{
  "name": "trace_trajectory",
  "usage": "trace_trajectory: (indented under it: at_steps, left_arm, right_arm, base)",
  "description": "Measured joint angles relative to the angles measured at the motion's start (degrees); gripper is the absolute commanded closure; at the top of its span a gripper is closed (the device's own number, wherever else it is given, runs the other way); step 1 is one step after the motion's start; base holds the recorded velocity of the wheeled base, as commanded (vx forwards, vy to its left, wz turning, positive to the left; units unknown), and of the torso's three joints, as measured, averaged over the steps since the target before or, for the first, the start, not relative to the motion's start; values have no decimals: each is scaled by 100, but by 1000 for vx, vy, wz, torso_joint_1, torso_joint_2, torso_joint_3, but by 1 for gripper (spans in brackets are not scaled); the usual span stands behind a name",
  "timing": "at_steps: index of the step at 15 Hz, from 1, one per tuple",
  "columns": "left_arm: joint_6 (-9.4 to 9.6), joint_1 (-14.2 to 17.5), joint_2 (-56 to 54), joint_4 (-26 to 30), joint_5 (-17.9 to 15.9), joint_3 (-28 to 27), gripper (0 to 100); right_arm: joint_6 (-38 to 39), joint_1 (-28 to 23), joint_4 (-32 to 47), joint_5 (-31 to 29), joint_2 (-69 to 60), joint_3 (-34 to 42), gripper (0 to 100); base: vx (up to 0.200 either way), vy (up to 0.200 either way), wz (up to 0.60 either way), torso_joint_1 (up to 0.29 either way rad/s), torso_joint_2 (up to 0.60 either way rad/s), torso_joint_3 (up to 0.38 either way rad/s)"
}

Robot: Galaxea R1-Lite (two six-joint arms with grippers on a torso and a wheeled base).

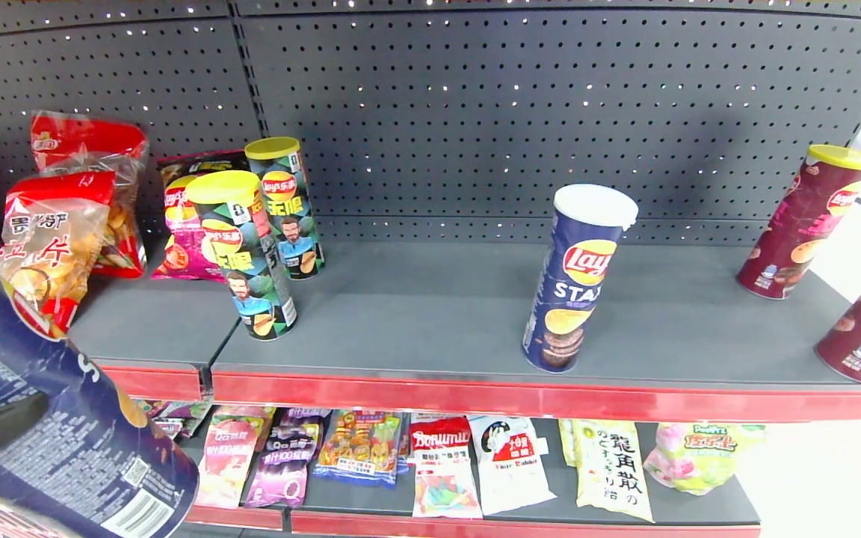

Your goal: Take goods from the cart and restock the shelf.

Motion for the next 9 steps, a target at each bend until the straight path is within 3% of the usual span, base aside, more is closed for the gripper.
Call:
trace_trajectory:
  at_steps: [3,7,9]
  left_arm:
    - [-2,-56,126,10,-189,-94,100]
    - [2,-61,195,21,254,-187,100]
    - [9,-67,217,21,297,-234,100]
  right_arm:
    - [56,0,-57,24,-28,145,0]
    - [72,0,-57,65,-38,167,0]
    - [77,-2,-65,73,-38,167,0]
  base:
    - [0,0,0,0,0,0]
    - [0,0,0,0,0,0]
    - [0,0,-600,10,0,-2]
